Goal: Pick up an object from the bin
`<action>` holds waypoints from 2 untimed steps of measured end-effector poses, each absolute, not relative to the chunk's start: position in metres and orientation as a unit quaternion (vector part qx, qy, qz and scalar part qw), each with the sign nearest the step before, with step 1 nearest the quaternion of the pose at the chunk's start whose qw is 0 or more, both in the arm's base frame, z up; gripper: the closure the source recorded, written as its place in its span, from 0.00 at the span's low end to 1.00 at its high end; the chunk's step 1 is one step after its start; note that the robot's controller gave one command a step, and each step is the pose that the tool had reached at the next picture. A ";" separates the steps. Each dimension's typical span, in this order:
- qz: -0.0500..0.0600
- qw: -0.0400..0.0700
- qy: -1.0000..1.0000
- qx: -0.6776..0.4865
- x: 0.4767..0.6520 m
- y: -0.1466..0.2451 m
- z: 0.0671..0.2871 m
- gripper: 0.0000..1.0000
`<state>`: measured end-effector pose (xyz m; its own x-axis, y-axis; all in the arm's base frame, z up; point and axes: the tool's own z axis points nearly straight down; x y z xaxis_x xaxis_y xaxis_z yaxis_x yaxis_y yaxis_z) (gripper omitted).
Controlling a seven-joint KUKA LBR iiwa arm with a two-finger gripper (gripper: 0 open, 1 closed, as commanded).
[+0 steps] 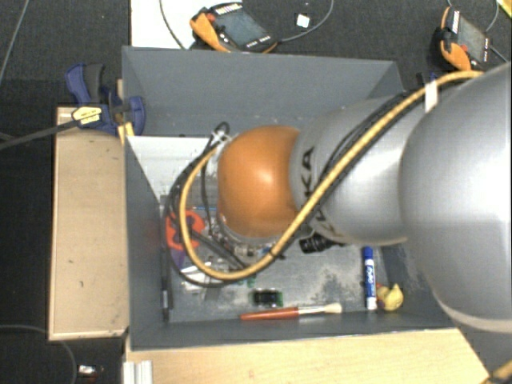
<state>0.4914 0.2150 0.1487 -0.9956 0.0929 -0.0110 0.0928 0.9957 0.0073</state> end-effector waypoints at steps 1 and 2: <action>0.000 -0.001 0.997 0.074 0.479 0.210 0.102 0.00; 0.006 0.008 0.993 0.118 0.486 0.205 0.070 0.00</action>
Offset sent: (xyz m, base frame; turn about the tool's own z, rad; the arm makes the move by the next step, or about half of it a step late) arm -0.0055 -0.0103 -0.0787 0.1462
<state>0.4865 0.2054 0.0704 -0.9718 0.2353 -0.0140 0.2352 0.9719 0.0130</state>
